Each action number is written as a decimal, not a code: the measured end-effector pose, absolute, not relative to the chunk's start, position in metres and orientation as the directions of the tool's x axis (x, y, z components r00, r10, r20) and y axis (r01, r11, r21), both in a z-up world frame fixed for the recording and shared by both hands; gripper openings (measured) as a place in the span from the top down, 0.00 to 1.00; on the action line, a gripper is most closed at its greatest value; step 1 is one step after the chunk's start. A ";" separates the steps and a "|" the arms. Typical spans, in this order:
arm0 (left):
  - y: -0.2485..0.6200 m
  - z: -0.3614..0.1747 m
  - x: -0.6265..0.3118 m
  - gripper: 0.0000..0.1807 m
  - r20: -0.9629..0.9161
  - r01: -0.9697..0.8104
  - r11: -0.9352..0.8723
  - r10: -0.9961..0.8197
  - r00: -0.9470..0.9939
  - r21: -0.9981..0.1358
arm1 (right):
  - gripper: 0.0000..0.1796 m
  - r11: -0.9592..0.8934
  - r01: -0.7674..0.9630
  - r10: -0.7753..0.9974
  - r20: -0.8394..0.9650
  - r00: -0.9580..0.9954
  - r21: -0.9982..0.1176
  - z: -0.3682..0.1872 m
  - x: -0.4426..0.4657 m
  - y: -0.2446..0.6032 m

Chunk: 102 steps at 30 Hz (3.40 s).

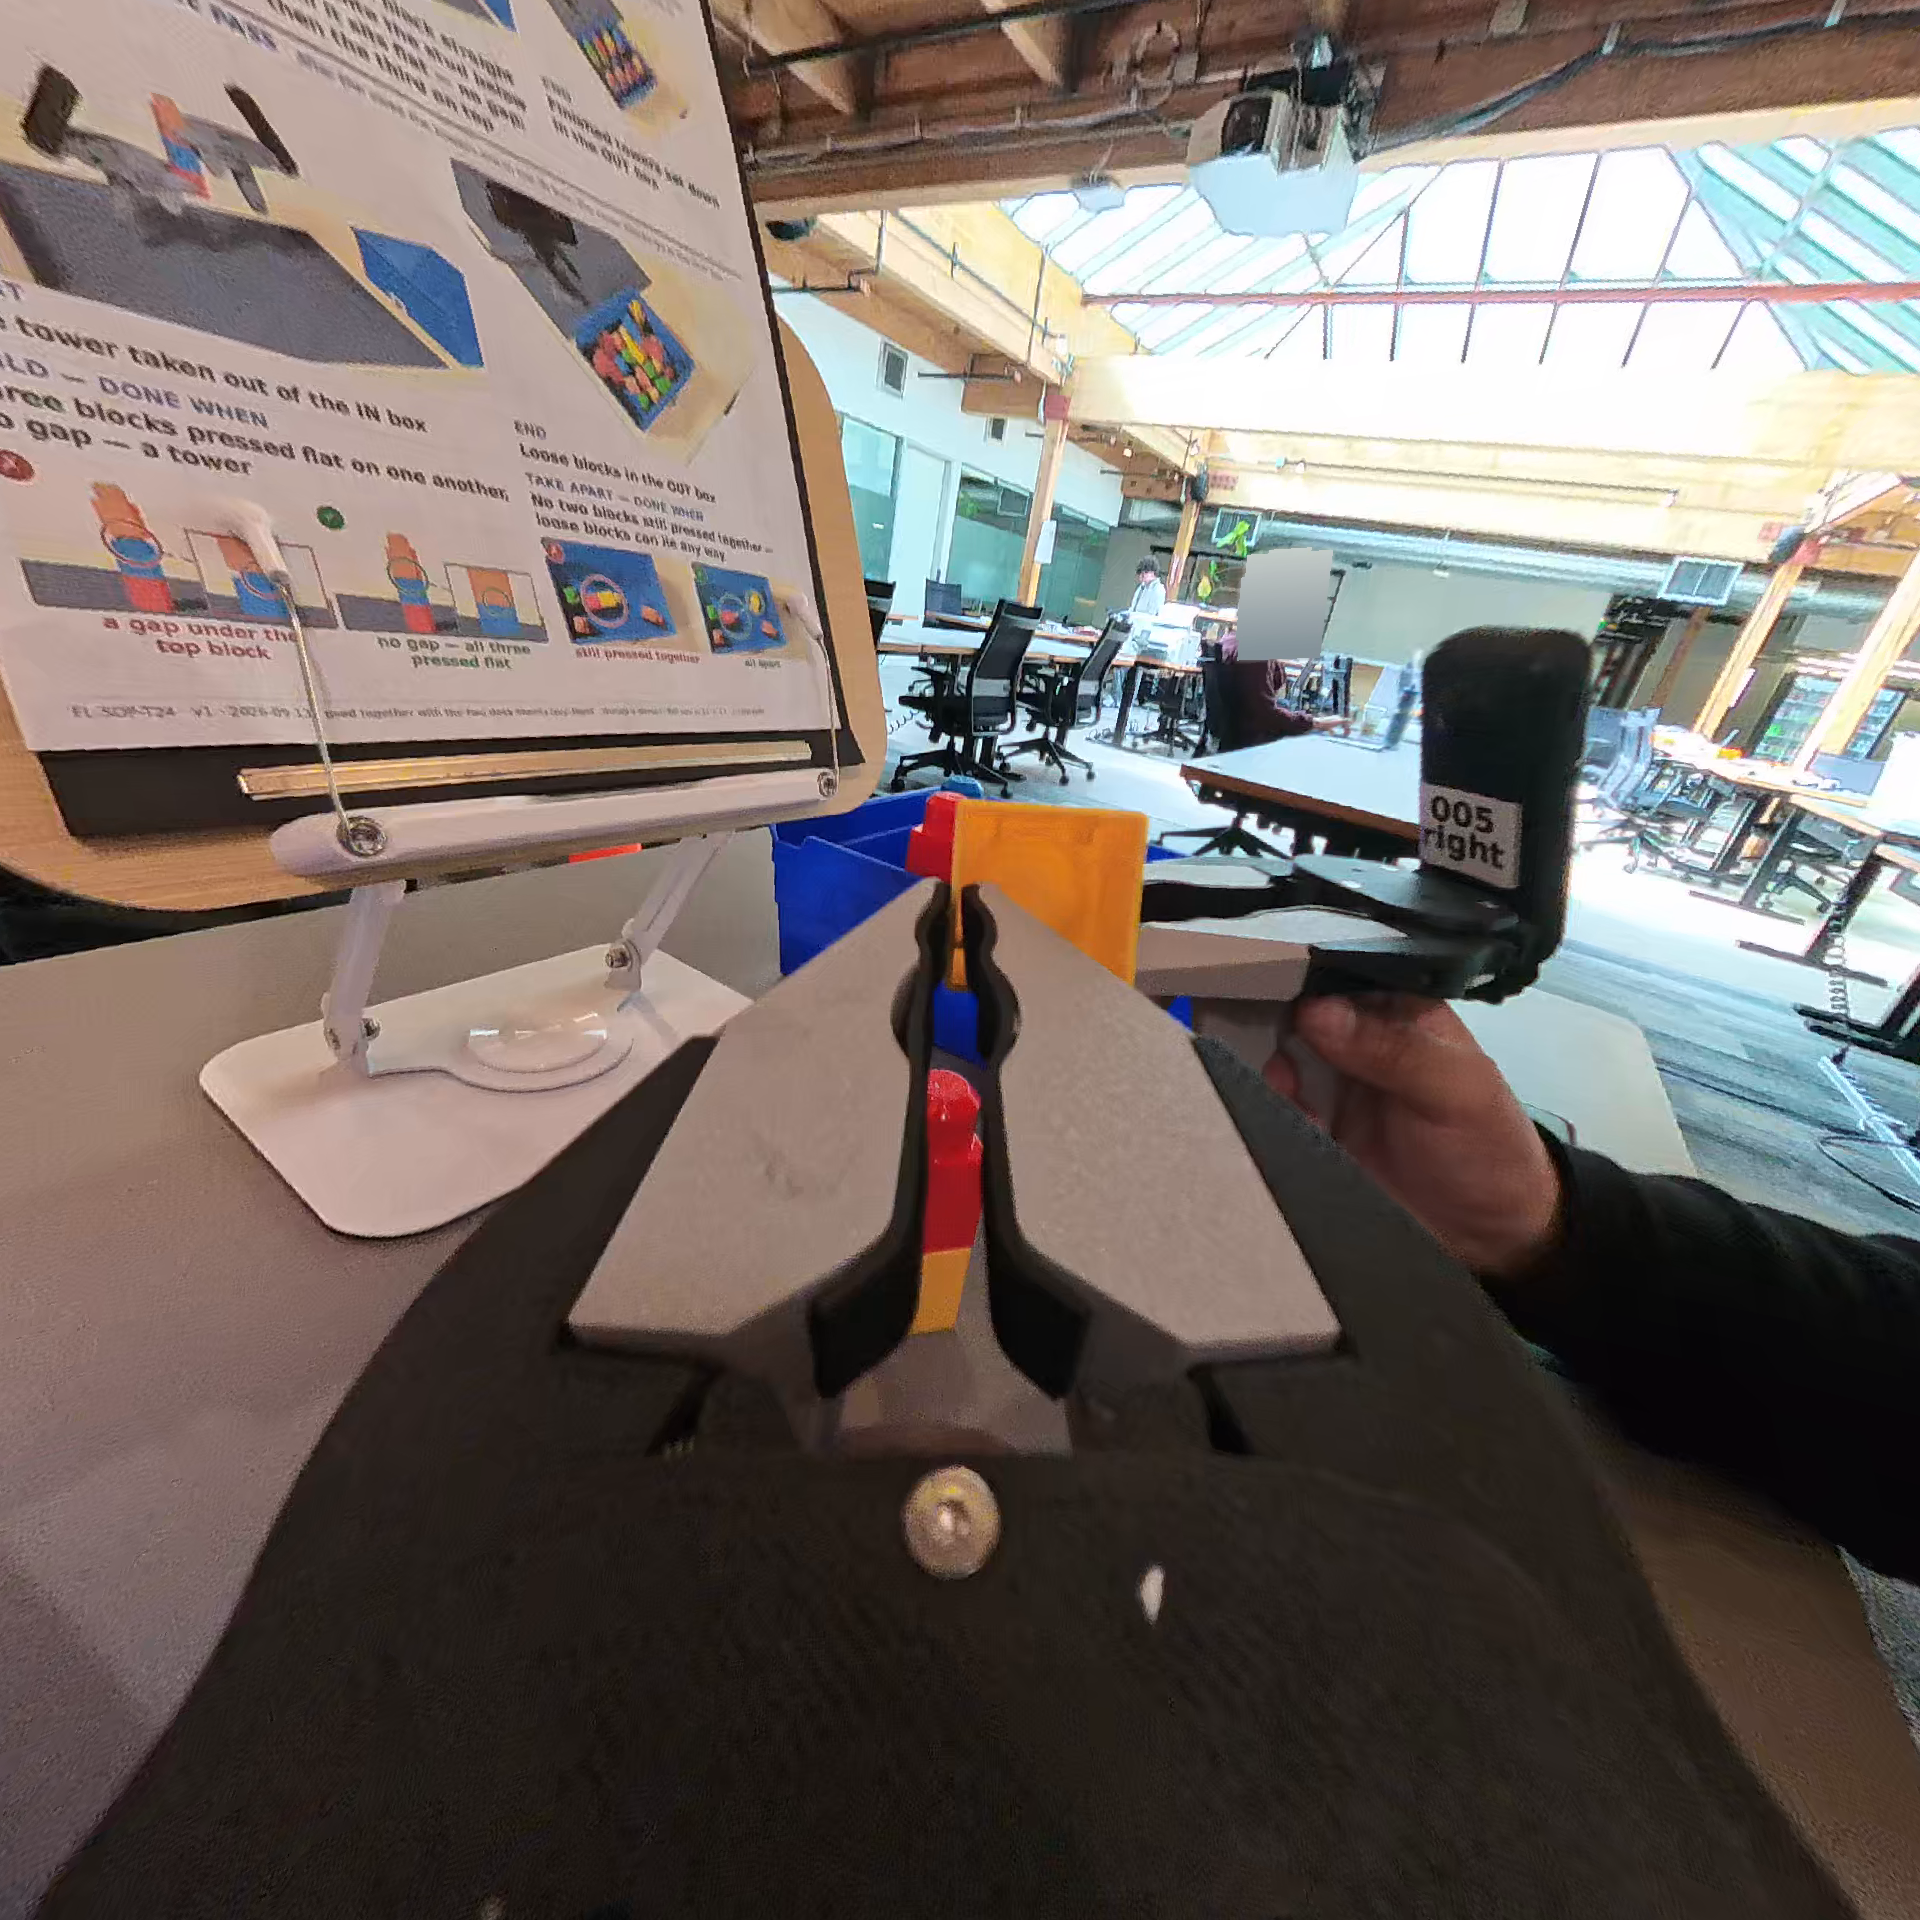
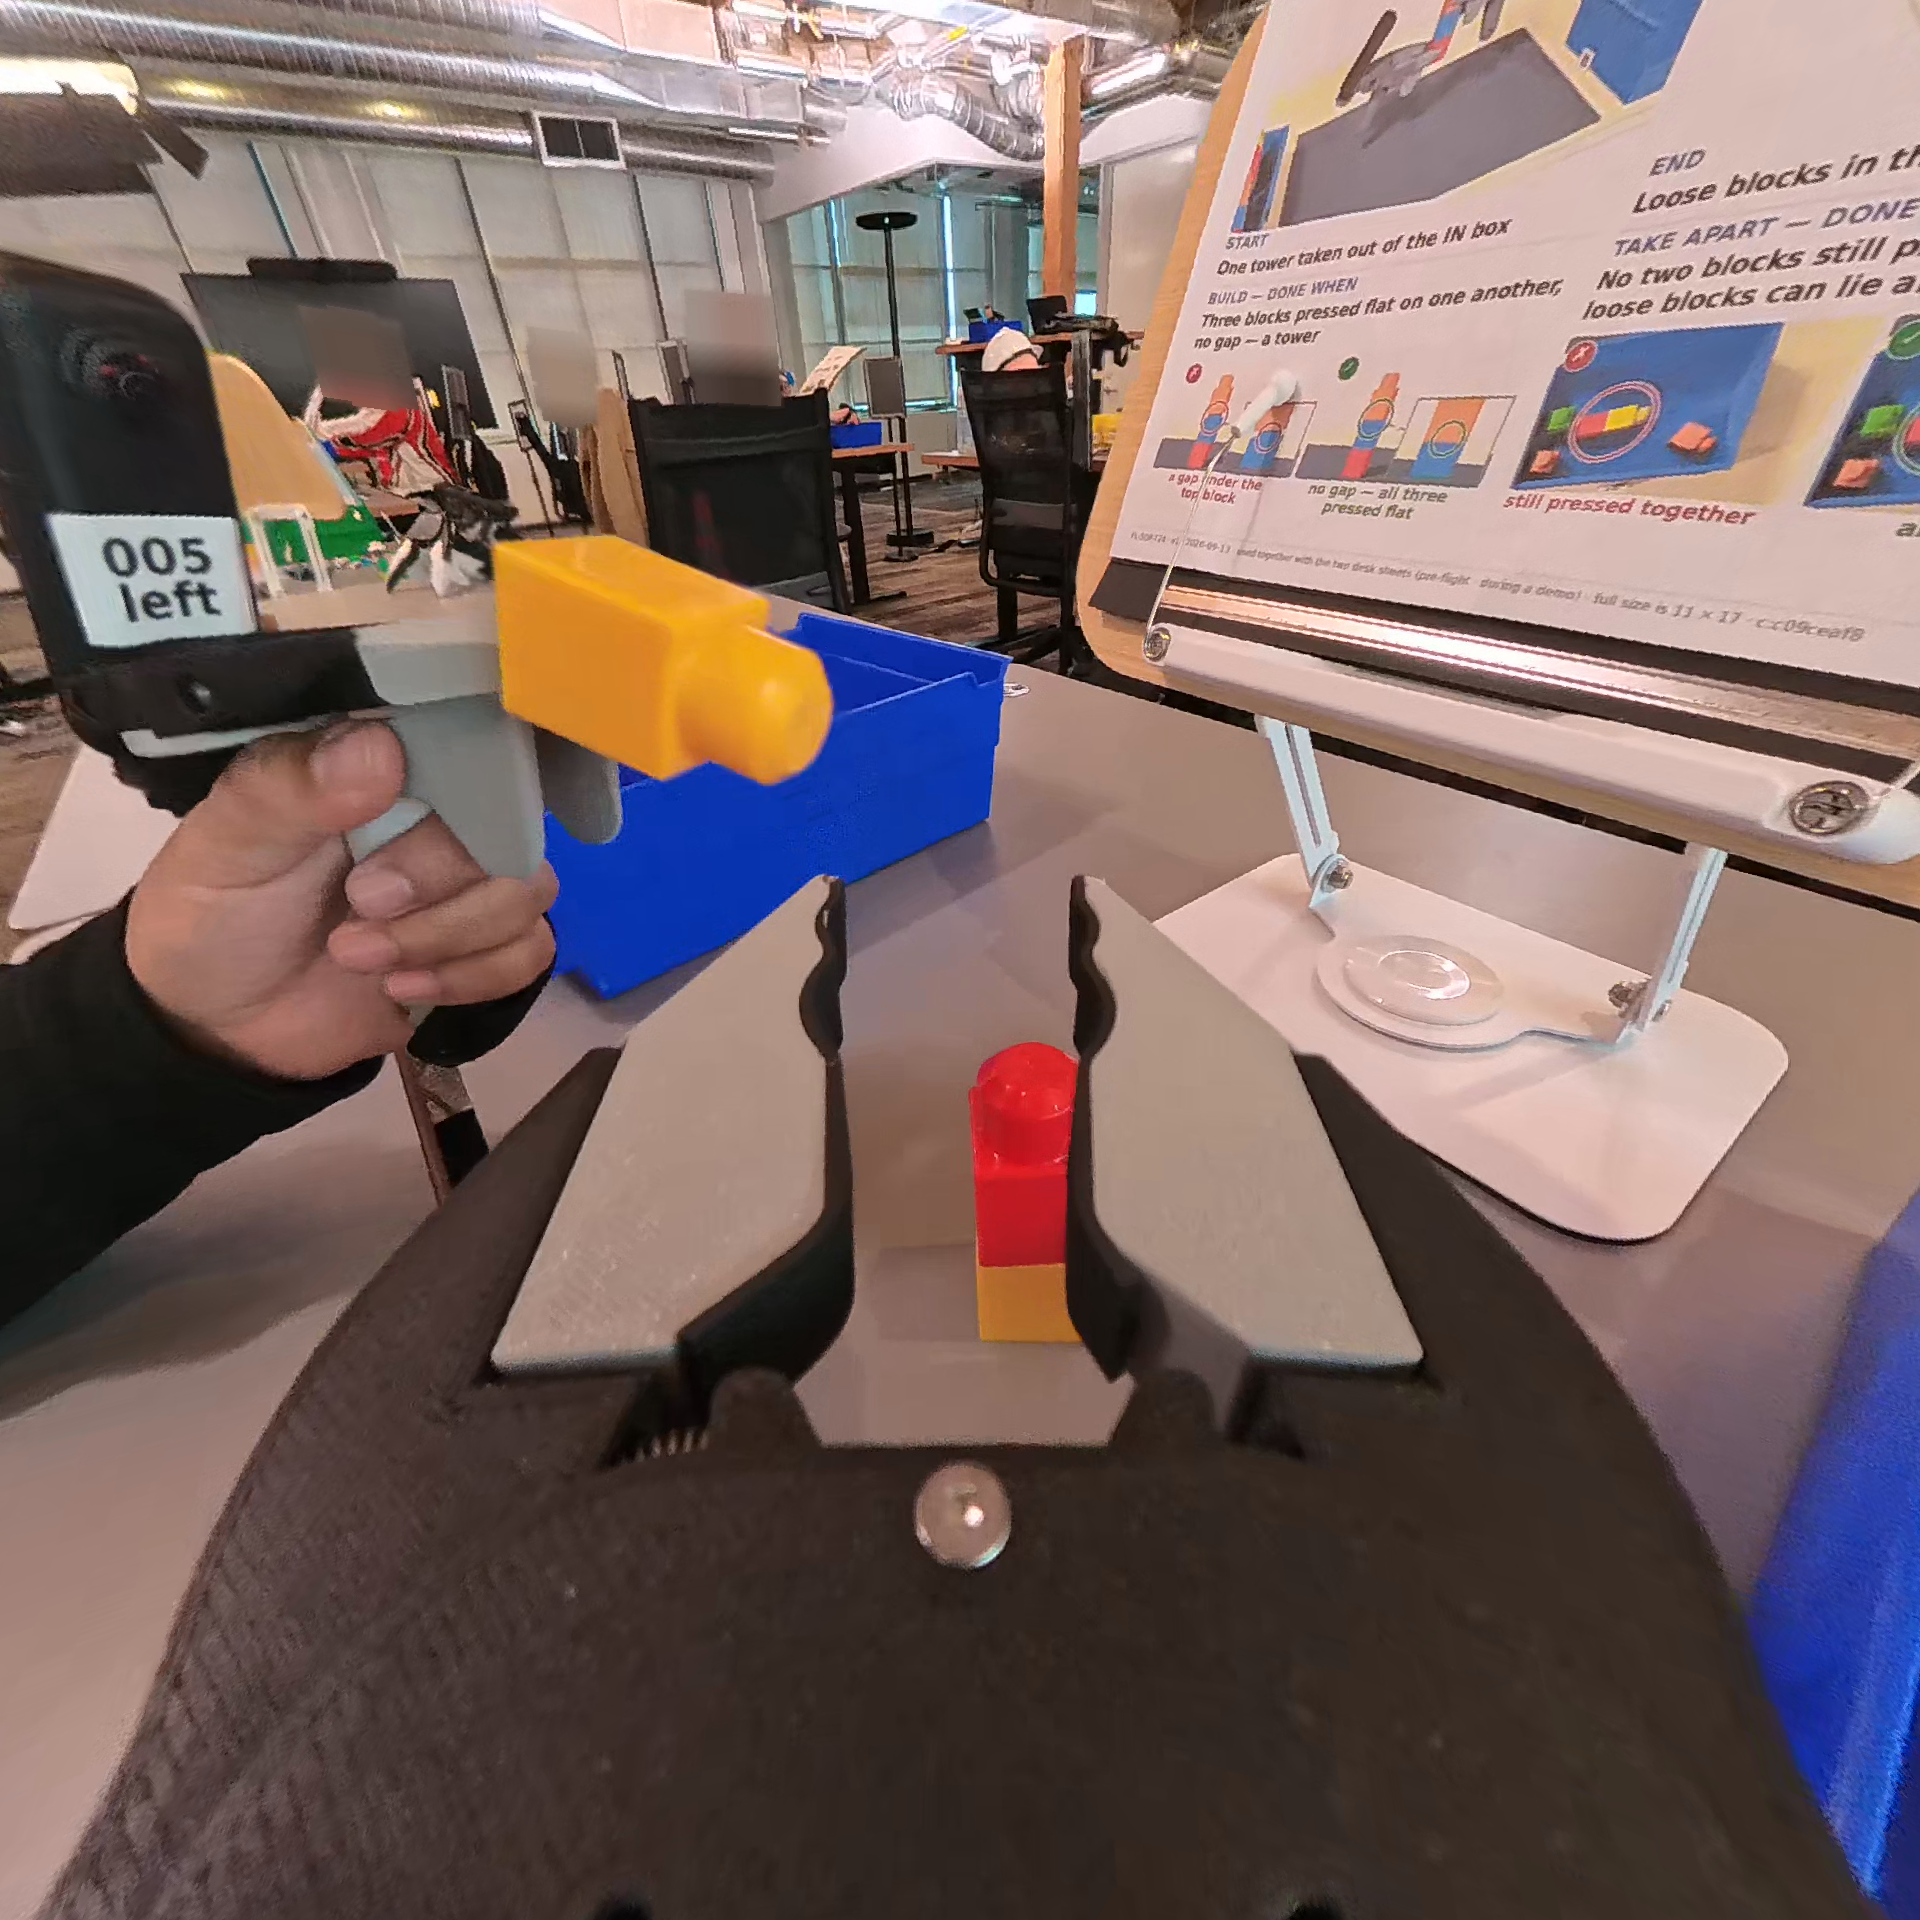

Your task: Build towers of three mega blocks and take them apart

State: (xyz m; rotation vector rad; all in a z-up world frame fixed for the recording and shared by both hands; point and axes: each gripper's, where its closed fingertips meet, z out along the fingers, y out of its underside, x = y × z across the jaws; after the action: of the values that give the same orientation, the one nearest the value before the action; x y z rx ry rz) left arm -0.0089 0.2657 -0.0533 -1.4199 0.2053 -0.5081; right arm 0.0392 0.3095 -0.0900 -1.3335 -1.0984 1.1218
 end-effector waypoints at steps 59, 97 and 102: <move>0.255 -0.096 0.024 0.92 -0.080 -0.021 0.119 -0.519 0.851 -0.993 | 0.73 -0.637 0.278 0.554 -0.679 -0.482 -0.718 -0.094 0.044 0.254; 0.288 -0.189 0.004 0.65 0.018 -0.122 -0.341 -0.380 0.925 -0.932 | 0.74 -0.253 0.025 0.967 -0.254 -0.024 -0.967 -0.085 0.063 0.321; 0.294 -0.198 0.015 0.60 -0.066 -0.245 -0.367 -0.438 0.897 -0.897 | 0.74 -0.243 0.039 0.970 -0.243 -0.013 -0.969 -0.088 0.062 0.321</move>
State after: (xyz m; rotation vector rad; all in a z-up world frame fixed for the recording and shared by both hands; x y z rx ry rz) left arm 0.0155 0.2943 -0.1982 -1.9673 0.4971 -0.2208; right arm 0.0617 0.3212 -0.0879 -1.4083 -1.1235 1.3843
